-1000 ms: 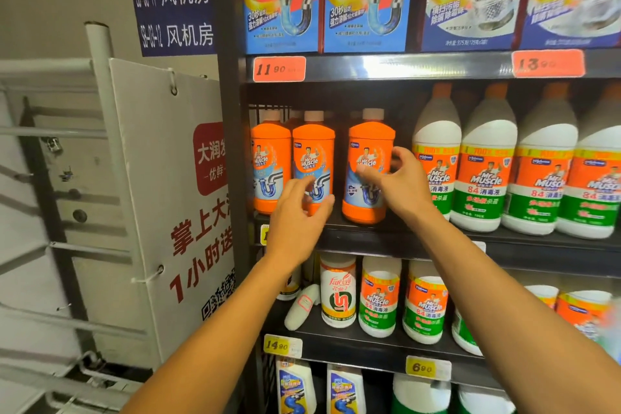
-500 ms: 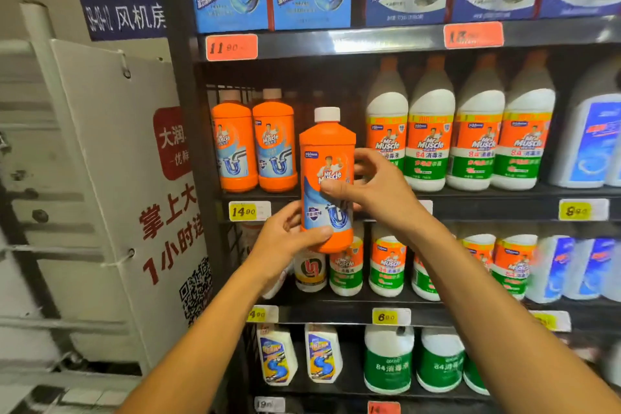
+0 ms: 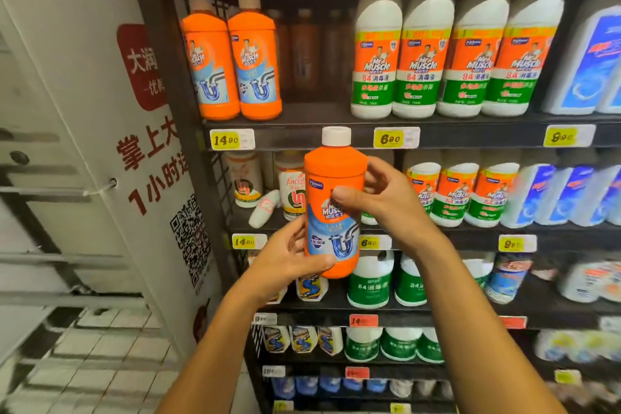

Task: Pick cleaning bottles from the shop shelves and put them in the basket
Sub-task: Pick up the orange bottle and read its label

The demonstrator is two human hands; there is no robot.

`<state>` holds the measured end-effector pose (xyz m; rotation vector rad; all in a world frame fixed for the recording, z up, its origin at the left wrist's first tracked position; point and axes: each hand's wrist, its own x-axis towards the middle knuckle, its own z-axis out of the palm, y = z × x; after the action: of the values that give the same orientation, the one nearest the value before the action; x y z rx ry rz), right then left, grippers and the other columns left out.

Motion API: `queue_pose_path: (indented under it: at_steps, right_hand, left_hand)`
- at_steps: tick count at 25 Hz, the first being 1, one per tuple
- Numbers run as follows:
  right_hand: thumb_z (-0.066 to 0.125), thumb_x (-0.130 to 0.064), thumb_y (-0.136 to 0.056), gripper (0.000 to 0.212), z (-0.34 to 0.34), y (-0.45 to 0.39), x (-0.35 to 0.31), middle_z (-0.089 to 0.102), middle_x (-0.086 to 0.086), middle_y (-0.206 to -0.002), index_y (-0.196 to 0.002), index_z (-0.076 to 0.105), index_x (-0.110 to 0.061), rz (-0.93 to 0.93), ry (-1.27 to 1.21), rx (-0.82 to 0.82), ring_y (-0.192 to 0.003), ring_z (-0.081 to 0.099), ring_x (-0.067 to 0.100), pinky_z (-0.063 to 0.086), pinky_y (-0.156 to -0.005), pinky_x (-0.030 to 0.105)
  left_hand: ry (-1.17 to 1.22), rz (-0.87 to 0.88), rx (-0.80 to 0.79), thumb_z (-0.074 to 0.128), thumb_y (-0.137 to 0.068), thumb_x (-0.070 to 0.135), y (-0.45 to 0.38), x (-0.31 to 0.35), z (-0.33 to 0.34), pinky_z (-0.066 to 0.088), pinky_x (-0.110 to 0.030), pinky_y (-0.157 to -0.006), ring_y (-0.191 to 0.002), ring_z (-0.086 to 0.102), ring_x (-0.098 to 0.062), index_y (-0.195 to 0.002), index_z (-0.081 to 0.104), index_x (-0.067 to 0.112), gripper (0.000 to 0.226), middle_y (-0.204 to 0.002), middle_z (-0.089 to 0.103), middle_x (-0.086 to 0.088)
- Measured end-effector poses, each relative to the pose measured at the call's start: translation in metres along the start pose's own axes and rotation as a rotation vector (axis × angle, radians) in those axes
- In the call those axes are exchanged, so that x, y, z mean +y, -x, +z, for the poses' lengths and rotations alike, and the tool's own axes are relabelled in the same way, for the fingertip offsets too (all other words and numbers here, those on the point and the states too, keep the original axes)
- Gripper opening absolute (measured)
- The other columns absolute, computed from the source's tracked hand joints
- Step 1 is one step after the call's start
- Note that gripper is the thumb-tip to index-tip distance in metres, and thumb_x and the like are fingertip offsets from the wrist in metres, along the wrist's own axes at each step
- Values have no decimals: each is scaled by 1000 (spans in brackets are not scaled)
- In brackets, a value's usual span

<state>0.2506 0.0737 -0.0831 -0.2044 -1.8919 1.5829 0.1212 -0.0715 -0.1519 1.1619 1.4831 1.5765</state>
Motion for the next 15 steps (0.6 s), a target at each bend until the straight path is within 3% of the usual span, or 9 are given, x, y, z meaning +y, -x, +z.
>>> queue_pose_path:
  at_steps: [4,7,12,15]
  right_hand:
    - [81,-26,-71,47,4,21,11,76,-1,-110,-116,66,-25,-27,-48,94,-103,71,16,58,-85,30]
    - [78,-24,-74,45,6,31,9,75,-3,-109,-117,66,-24,-45,-83,80,-101,72,14,57,-79,23]
    - [75,-22,-80,43,3,32,6,75,-5,-111,-121,64,-25,-38,-91,-1,-103,71,11,55,-78,20]
    - [85,-28,-73,62,1,34,10,72,-4,-121,-129,59,-21,-21,-130,-55,-113,67,13,54,-84,22]
  left_hand:
    - [48,1,5,83,-55,25,8,-4,15,55,-25,-85,-112,67,-18,-128,57,15,78,-119,72,0]
    - [71,7,39,83,-53,24,12,-4,22,56,-28,-85,-110,68,-24,-128,58,8,81,-120,71,-9]
    - [72,37,53,85,-57,17,14,-3,22,57,-26,-83,-108,69,-22,-129,58,8,77,-119,72,-7]
    - [44,80,83,83,-62,2,14,-6,20,56,-24,-82,-106,70,-19,-128,58,10,71,-116,73,-3]
